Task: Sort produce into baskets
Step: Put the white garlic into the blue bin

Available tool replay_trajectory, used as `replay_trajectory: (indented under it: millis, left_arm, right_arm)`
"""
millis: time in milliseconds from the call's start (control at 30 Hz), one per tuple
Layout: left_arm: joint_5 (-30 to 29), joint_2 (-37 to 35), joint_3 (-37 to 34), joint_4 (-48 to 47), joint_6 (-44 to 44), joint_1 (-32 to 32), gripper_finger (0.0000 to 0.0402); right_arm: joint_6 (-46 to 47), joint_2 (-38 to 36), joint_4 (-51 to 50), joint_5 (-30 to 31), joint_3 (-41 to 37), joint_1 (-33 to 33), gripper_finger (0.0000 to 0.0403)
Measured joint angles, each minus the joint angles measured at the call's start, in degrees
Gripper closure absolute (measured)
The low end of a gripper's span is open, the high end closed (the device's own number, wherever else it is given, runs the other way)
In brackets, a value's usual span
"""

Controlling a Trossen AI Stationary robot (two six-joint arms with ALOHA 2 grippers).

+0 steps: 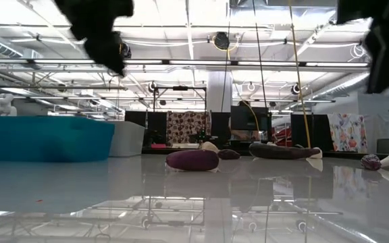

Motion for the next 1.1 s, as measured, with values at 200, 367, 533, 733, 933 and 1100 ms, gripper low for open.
replay_trajectory:
  millis: [200,367,533,733,933,1100]
  left_arm:
    - [0.15,1.55,0.00,18.72,11.68,-0.11,0.0114]
    - [0.24,4.56,0.02,25.95,16.63,-0.11,0.0114]
    - [0.52,7.58,0.02,25.28,16.61,-0.11,0.0114]
    - [1.53,9.83,0.02,25.37,16.39,-0.05,0.0114]
    - [1.60,10.56,0.00,25.40,16.32,0.00,0.0114]
    - [-0.24,10.18,0.00,24.66,16.80,0.00,0.0114]
  right_arm:
    - [6.38,1.06,-11.17,-8.97,-0.68,-1.24,0.0152]
    - [-1.82,1.07,-7.46,-13.06,-4.40,-5.44,0.0151]
    - [-9.40,1.07,-6.33,-20.63,-7.62,-10.57,0.0141]
    - [-16.61,1.07,-5.40,-21.08,-8.26,-15.62,0.0093]
    - [-22.81,1.07,0.86,-23.90,-8.52,-18.79,0.0051]
    - [-24.52,1.07,1.61,-23.92,-10.68,-21.09,0.0044]
